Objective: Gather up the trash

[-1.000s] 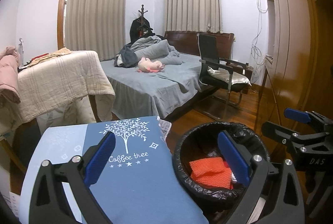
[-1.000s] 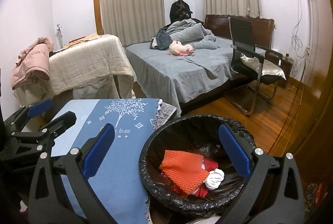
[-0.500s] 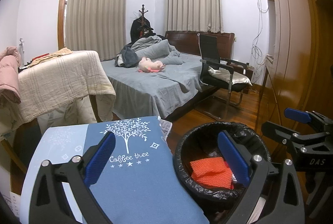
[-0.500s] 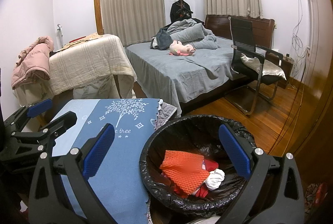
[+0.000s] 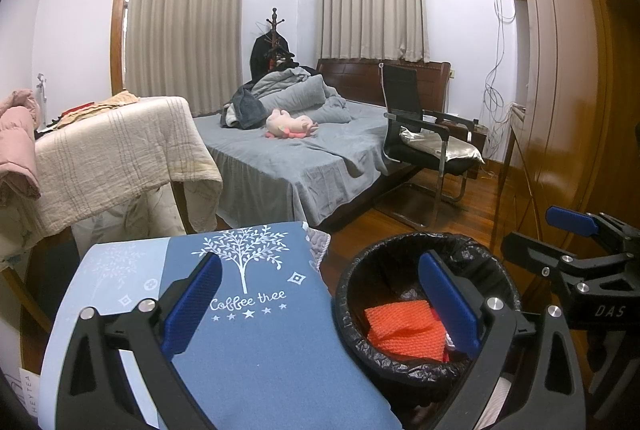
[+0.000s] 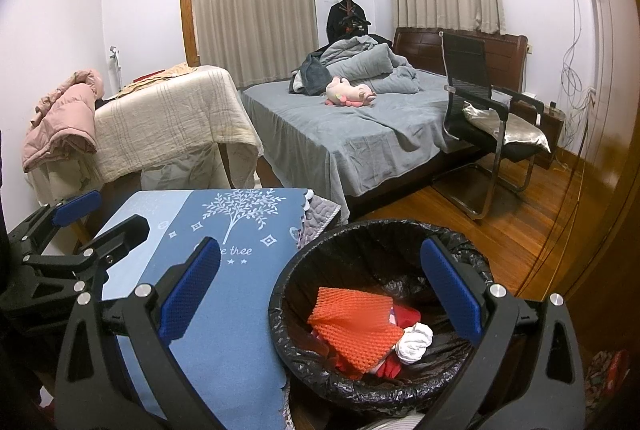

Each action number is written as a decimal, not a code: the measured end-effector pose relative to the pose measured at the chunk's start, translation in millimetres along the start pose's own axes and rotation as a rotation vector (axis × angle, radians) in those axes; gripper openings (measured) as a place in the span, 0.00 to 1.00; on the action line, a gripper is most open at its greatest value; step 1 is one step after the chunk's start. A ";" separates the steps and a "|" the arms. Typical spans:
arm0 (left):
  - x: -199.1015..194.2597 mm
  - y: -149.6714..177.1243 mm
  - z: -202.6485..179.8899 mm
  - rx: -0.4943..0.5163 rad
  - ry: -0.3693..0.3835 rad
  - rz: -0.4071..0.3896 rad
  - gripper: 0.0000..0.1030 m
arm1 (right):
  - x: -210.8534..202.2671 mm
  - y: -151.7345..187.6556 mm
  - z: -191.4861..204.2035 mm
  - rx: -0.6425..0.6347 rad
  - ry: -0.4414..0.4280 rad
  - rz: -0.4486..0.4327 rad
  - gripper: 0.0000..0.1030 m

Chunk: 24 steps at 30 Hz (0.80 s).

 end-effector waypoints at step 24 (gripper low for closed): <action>0.1 0.5 4.7 -0.003 -0.002 0.010 0.94 | 0.6 -2.1 2.1 0.000 -0.001 0.005 0.95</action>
Point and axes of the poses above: each gripper's, at about its wrist camera, not at the fingertips, and x roughly the way its jaws point, z to its left, y to its underside, the point moved 2 cm from there along x, roughly the way its jaws point, and after that the axes turned 15 degrees about z, right-handed, at the moved point
